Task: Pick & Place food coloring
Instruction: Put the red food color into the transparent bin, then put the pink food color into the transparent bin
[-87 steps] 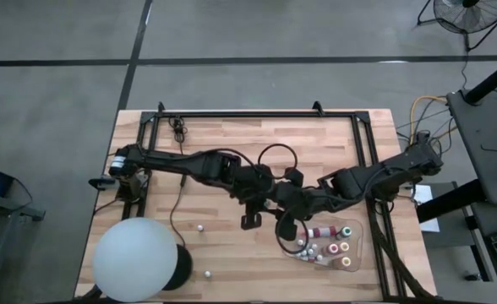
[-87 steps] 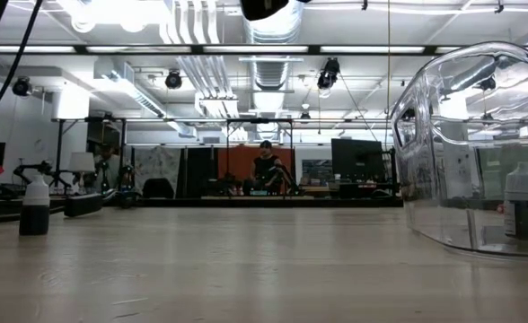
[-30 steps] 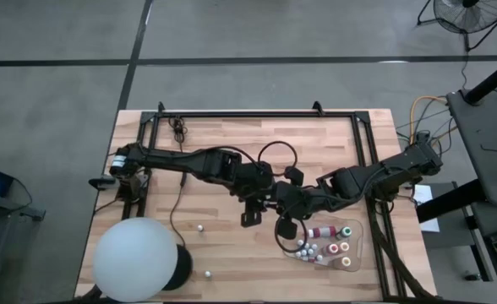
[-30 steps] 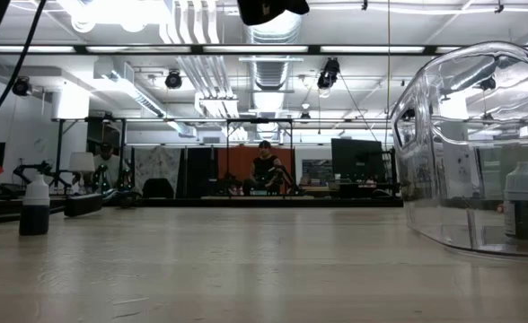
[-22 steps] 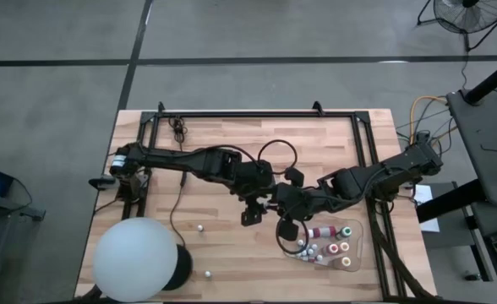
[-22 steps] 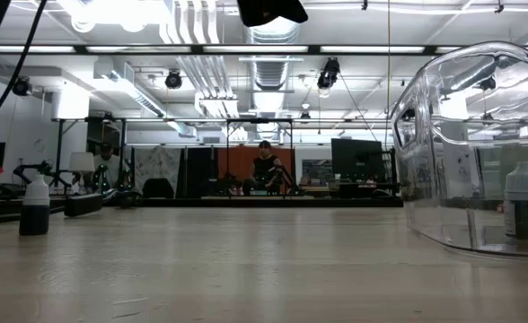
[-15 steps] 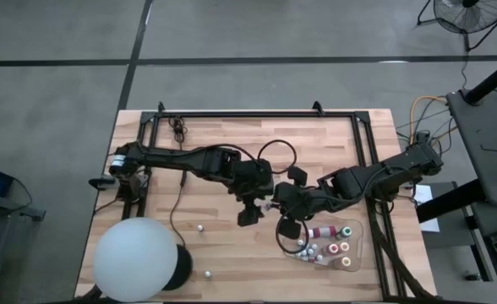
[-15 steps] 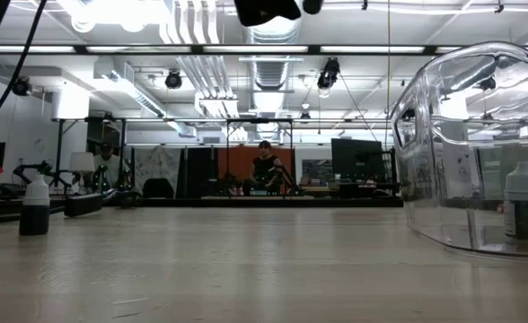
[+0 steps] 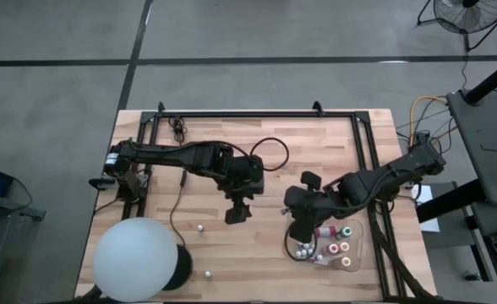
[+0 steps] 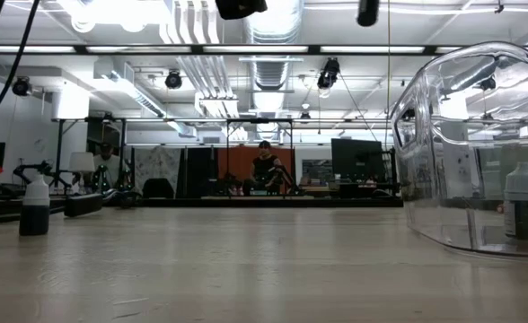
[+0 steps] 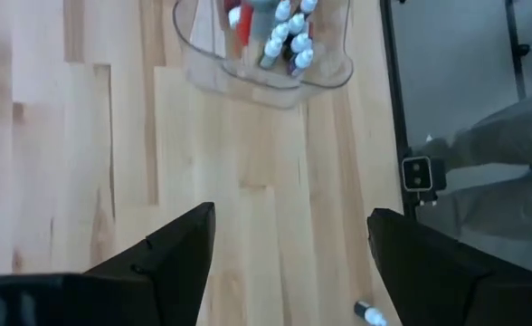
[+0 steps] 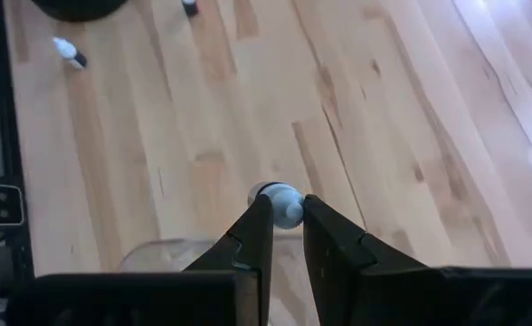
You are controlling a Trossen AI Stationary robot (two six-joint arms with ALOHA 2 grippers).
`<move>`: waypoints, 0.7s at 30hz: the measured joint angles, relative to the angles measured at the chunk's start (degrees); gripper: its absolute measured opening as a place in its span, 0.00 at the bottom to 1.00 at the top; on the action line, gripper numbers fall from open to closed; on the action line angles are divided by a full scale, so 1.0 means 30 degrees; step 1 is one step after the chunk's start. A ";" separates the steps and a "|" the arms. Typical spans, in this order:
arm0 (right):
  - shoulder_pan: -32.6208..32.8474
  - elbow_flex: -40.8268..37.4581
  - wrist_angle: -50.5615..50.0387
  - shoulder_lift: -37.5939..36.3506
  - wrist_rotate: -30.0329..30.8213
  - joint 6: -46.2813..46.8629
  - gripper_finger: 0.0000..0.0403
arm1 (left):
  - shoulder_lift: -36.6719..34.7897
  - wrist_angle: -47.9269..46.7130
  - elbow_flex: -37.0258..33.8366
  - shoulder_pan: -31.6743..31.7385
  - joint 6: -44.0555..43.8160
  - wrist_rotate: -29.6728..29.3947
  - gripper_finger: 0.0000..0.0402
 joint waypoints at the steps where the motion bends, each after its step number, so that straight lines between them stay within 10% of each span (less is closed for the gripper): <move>1: 0.0231 -0.0016 -0.0305 0.0000 0.0272 0.0460 0.11 | 0.0000 -0.0125 0.0000 0.0019 0.0002 0.0000 0.65; 21: 0.4285 -0.3101 -0.2092 0.0000 0.2197 0.9820 0.02 | 0.0000 -0.0329 -0.0007 0.0354 0.1282 -0.0159 0.65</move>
